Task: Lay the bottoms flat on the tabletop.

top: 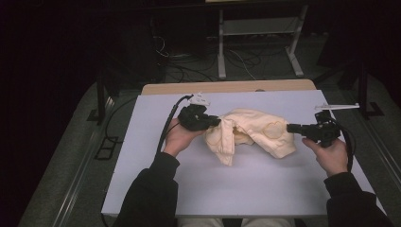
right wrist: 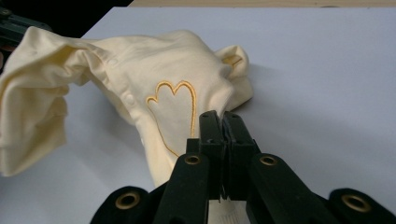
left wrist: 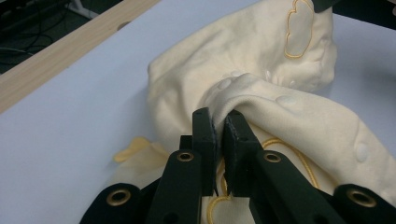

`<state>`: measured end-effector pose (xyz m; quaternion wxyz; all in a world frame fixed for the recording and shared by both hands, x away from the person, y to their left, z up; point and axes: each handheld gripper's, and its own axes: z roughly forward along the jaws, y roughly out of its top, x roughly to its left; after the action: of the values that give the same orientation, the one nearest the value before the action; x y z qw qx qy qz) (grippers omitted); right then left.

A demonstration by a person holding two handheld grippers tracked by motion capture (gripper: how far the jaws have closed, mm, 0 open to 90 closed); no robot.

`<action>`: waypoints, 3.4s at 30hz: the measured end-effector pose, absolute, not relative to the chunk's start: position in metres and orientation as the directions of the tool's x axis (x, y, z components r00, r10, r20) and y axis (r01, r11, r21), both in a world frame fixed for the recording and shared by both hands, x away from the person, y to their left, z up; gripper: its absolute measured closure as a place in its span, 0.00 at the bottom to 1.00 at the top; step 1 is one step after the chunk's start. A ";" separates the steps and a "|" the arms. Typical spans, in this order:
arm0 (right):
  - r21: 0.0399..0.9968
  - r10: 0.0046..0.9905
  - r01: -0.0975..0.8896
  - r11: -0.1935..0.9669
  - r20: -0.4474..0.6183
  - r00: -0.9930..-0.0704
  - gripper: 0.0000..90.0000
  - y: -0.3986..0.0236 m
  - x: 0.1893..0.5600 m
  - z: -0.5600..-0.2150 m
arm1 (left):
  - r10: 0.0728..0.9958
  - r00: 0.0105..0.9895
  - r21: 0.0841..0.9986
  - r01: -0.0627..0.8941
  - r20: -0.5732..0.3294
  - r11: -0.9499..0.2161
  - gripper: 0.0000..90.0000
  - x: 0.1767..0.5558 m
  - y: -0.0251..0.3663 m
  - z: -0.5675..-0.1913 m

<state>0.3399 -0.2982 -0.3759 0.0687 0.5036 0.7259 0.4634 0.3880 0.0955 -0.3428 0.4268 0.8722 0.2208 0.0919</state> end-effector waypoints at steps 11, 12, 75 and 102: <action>0.738 0.774 0.673 0.048 0.399 -0.492 0.96 -0.310 0.311 -0.385 | 0.412 0.911 0.782 0.280 -0.033 -0.556 0.93 0.359 0.094 -0.352; 0.733 0.774 0.679 0.050 0.401 -0.490 0.96 -0.311 0.309 -0.387 | 0.407 0.912 0.784 0.281 -0.040 -0.554 0.93 0.357 0.094 -0.354; 0.763 0.725 0.598 0.246 0.265 -0.636 0.42 -0.246 0.332 -0.372 | 0.376 0.900 0.754 0.402 -0.220 -0.520 0.94 0.318 0.097 -0.434; 0.678 0.829 0.730 0.093 0.353 -0.433 0.29 -0.221 0.436 -0.404 | 0.378 0.900 0.750 0.403 -0.219 -0.525 0.94 0.319 0.095 -0.435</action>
<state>0.4359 -0.2208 -0.4040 0.0596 0.5289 0.7368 0.4170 0.3185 0.0953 -0.4348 0.4331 0.8730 0.2237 -0.0142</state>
